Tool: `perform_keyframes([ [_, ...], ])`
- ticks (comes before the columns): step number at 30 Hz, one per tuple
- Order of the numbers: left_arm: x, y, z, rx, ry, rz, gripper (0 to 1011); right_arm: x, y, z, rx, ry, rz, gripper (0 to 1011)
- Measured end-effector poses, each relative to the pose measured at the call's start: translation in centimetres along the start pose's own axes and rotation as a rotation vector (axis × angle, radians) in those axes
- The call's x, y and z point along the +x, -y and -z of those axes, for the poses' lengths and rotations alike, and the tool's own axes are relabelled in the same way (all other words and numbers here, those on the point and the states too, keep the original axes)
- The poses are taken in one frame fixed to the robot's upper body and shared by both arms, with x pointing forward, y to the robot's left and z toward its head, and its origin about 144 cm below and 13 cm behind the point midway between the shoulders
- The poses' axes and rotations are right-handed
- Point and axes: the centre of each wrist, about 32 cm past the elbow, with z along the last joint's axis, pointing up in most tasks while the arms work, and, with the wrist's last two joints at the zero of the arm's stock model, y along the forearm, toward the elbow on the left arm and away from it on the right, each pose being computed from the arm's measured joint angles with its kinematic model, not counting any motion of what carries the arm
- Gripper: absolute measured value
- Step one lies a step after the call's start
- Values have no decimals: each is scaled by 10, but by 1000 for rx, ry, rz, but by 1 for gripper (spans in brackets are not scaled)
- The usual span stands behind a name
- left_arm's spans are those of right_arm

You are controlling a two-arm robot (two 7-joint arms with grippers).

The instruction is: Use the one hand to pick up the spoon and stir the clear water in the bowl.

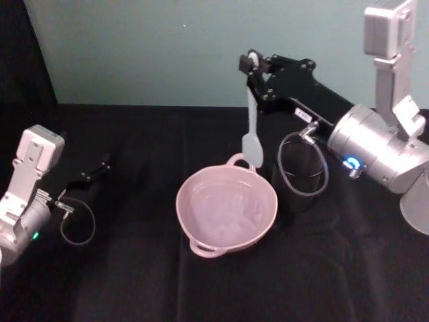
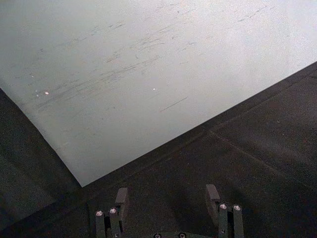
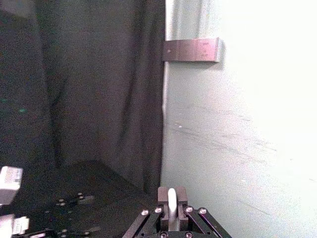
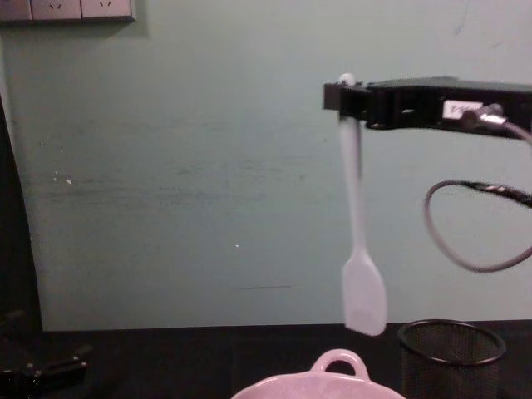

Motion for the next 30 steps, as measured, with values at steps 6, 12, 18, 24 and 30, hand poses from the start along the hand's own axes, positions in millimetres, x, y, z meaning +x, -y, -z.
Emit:
perform_keyframes([
  [6, 0, 0, 0, 0, 0, 0, 1011, 10, 14, -7, -6, 18, 76, 108],
  [12, 0, 0, 0, 0, 0, 0, 1011, 22, 28, -5, -18, 15, 156, 108],
  [18, 0, 0, 0, 0, 0, 0, 1011, 31, 34, 11, -33, -27, 207, 108],
  [24, 0, 0, 0, 0, 0, 0, 1011, 39, 34, 35, -29, -97, 225, 108],
  [30, 0, 0, 0, 0, 0, 0, 1011, 45, 33, 59, -16, -176, 239, 108],
])
